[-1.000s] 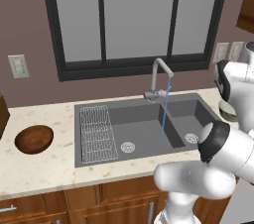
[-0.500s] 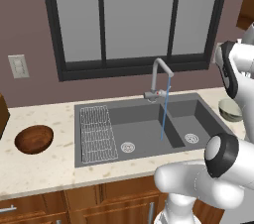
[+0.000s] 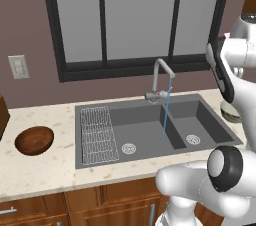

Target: Rinse each bowl for a few seconds and place them down in the sink or on the counter.

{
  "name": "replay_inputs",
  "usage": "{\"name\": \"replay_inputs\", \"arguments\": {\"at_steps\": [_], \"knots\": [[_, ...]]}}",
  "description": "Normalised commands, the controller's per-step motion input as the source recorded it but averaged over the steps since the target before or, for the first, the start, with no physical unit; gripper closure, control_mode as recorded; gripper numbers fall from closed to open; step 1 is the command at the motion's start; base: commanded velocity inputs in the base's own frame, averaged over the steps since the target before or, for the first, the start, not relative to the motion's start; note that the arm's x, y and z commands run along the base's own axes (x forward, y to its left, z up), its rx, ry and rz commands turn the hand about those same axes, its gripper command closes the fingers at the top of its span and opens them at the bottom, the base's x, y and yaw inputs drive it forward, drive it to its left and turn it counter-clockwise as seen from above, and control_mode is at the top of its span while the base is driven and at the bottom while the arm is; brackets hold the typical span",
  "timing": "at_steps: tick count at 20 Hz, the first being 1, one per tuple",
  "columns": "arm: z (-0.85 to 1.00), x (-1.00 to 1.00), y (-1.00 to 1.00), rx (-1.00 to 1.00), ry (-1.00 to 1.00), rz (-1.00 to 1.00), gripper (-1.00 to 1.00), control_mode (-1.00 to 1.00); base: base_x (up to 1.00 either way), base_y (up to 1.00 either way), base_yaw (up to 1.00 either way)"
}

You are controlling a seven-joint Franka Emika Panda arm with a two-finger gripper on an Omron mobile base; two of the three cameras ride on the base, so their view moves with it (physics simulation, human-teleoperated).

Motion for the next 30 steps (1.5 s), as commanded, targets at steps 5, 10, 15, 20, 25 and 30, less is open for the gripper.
{"name": "replay_inputs", "arguments": {"at_steps": [5,10,15,20,25,30], "knots": [[0.0,0.0,0.59,-0.03,0.0,0.11,-1.0,-1.0,0.0,0.0,0.0],[0.0,-0.08,0.51,0.0,0.0,0.12,-1.0,-1.0,0.0,0.0,0.0],[0.0,-0.07,0.55,0.0,0.0,0.14,-1.0,-1.0,0.0,0.0,0.0],[0.0,-0.06,0.56,0.0,0.0,0.14,-1.0,-1.0,0.0,0.0,0.0],[-0.01,-0.02,0.55,0.0,0.0,0.14,-1.0,-1.0,0.0,0.0,0.0],[-0.09,-0.01,0.5,0.0,0.0,0.13,-1.0,-1.0,0.0,0.0,0.0]]}}
